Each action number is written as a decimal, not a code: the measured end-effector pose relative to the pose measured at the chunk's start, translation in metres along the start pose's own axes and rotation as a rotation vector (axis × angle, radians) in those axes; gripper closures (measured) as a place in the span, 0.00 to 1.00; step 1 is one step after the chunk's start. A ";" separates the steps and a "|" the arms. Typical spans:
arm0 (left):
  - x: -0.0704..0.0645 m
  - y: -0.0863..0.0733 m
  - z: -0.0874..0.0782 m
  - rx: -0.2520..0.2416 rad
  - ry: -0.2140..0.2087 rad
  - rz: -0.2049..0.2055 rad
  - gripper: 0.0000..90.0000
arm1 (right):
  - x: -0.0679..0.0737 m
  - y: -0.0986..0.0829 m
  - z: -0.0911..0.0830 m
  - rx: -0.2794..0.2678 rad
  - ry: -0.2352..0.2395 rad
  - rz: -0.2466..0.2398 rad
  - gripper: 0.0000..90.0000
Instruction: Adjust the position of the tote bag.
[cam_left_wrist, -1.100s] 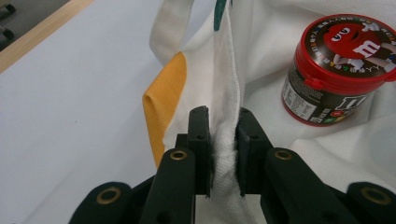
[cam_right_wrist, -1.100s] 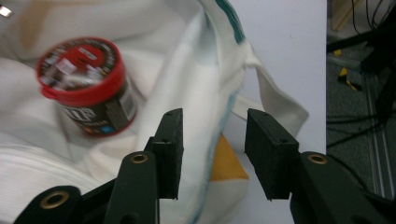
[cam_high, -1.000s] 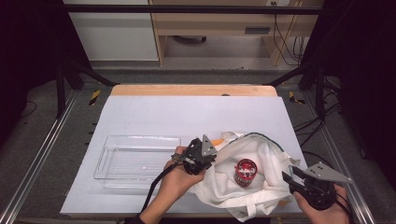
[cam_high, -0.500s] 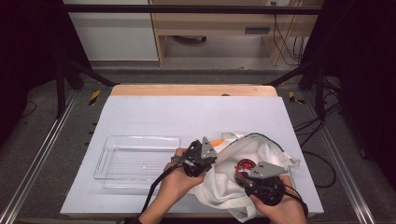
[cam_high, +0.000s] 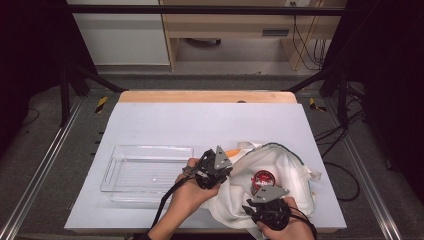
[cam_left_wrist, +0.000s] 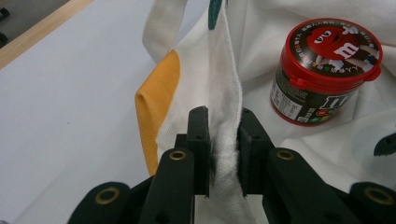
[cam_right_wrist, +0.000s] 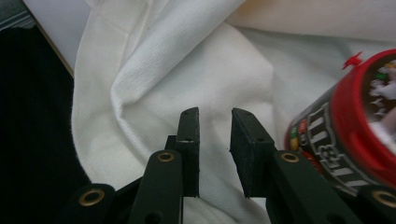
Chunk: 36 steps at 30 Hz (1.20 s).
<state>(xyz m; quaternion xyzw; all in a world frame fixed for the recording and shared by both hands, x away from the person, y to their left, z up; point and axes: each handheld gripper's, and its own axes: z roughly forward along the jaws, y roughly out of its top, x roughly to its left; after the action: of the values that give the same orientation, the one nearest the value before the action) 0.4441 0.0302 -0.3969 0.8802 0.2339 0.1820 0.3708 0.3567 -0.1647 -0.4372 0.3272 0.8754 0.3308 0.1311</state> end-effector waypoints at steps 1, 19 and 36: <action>-0.001 0.002 0.000 -0.003 0.001 0.001 0.84 | 0.001 -0.001 0.002 0.002 0.004 -0.002 0.81; -0.001 0.026 0.024 0.040 -0.005 0.042 0.94 | 0.004 0.000 0.013 -0.012 -0.018 0.032 0.54; -0.006 0.020 0.014 0.034 -0.016 0.057 0.96 | 0.003 0.004 0.025 0.024 -0.046 0.058 0.38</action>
<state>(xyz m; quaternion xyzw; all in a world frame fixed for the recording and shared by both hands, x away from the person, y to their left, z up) 0.4523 0.0063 -0.3921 0.8942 0.2087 0.1814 0.3522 0.3673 -0.1478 -0.4526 0.3615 0.8662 0.3164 0.1375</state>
